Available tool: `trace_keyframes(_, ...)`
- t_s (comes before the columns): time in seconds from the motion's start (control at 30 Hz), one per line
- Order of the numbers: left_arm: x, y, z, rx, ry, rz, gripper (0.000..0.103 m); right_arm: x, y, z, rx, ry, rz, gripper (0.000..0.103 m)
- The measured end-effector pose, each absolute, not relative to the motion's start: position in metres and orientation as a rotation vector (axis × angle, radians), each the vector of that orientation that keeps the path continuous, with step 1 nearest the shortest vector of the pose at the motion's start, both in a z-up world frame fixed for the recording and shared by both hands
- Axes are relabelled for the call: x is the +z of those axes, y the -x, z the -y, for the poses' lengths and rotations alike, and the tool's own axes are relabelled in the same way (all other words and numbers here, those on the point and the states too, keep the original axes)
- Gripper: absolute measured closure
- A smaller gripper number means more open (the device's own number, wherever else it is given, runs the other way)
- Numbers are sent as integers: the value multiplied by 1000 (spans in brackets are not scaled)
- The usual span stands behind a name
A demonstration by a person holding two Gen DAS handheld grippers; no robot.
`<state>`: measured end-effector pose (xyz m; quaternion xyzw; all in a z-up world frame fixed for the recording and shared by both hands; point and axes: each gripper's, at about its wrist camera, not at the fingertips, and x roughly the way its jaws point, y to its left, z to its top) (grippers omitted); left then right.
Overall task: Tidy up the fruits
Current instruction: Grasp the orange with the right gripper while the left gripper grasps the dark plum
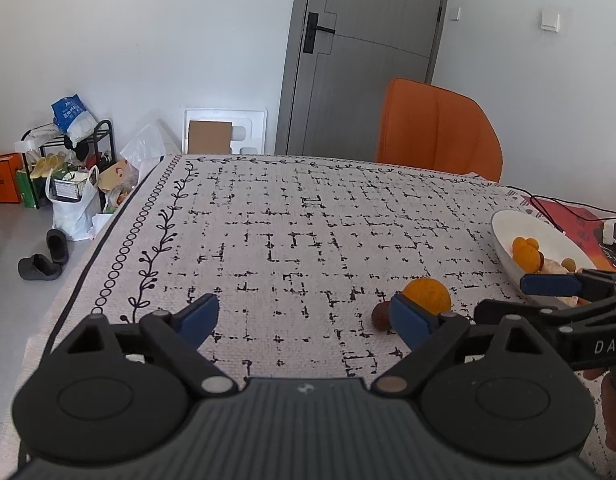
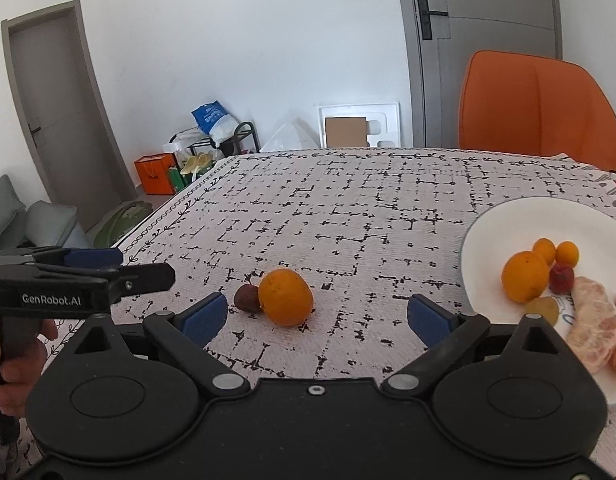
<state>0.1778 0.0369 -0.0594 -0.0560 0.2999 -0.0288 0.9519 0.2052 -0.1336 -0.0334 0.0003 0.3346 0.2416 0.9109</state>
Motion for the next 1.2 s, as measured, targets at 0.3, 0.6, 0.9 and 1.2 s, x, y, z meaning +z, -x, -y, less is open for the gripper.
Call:
trace_keyframes(0.3,-66,-184,-38,-56,108,-614,14,-40,-215,117,547,26,-721,24)
trace_keyframes(0.6,-69,-188,-42,-64,116,-625,16,-48,-223,104,577,28,-740,55)
trace_keyframes(0.9,-70,-196,-26,-94,92,-633,17,-45,-217,117,585,10,-725,72)
trace_keyframes(1.2,-73,-205,-4,-147,70,-651,28,-40,-212,138,541,-12,-715,72)
